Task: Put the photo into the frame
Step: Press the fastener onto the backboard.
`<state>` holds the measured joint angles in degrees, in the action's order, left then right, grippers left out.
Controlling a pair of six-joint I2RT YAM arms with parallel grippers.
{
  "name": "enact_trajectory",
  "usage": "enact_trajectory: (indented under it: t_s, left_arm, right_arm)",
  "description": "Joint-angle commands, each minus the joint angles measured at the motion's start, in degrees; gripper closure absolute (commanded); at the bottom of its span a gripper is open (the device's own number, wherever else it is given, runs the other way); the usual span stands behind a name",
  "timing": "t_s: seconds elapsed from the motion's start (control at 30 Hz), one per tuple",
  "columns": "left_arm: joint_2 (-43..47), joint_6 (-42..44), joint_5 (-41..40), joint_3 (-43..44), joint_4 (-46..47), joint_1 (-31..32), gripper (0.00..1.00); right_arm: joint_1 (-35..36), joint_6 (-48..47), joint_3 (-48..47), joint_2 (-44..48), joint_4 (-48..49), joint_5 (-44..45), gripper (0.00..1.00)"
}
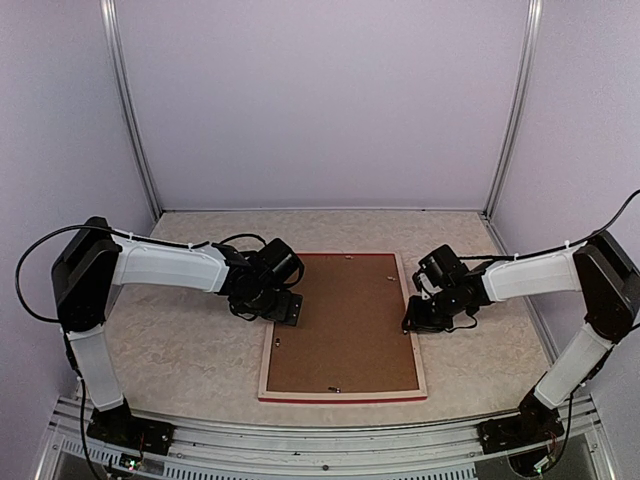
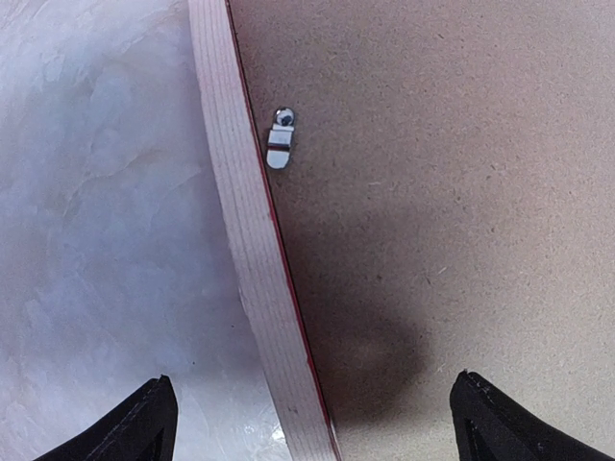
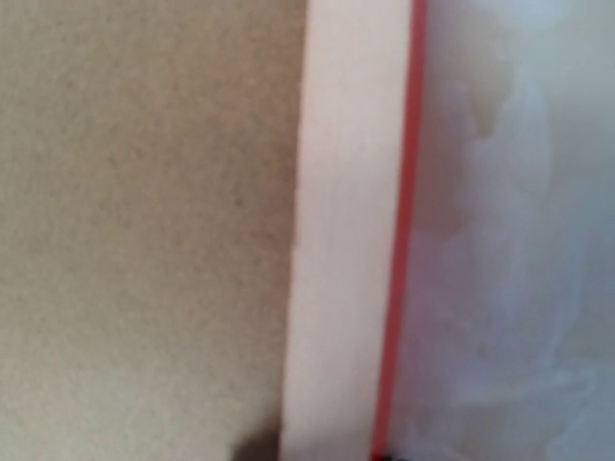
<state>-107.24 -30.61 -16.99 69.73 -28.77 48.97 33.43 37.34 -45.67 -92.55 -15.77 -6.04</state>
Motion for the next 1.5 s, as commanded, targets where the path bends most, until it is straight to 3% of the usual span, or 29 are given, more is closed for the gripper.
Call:
enact_trajectory:
  t_s: [0.0, 0.53, 0.63, 0.8, 0.9, 1.13, 1.47]
  left_arm:
    - [0.1, 0.2, -1.1, -0.7, 0.2, 0.4, 0.02]
    - [0.2, 0.1, -1.4, -0.7, 0.2, 0.5, 0.02]
    - [0.2, 0.2, -1.4, -0.4, 0.2, 0.5, 0.02]
    - [0.2, 0.2, -1.1, -0.1, 0.3, 0.5, 0.01]
    - [0.3, 0.4, -0.3, 0.0, 0.7, 0.3, 0.01]
    - [0.6, 0.3, 1.7, -0.9, 1.9, -0.4, 0.04]
    - [1.4, 0.5, 2.5, -1.4, 2.2, -1.1, 0.04]
  right_arm:
    - [-0.5, -0.2, 3.8, -2.9, -5.1, -0.6, 0.72]
    - [-2.6, -2.8, 5.3, 0.2, -2.1, -9.5, 0.83]
    - [-3.3, -3.7, 5.0, 1.0, -2.1, -11.1, 0.76]
    - [-4.1, -4.3, 3.0, 2.5, -2.8, -10.8, 0.45]
    - [-4.2, -5.1, 0.8, 2.4, -3.7, -8.7, 0.34]
    - [-4.6, -7.7, -6.5, -1.4, -5.8, -1.0, 0.28]
    - [-5.6, -12.3, -21.0, -13.4, -5.2, 5.4, 0.26]
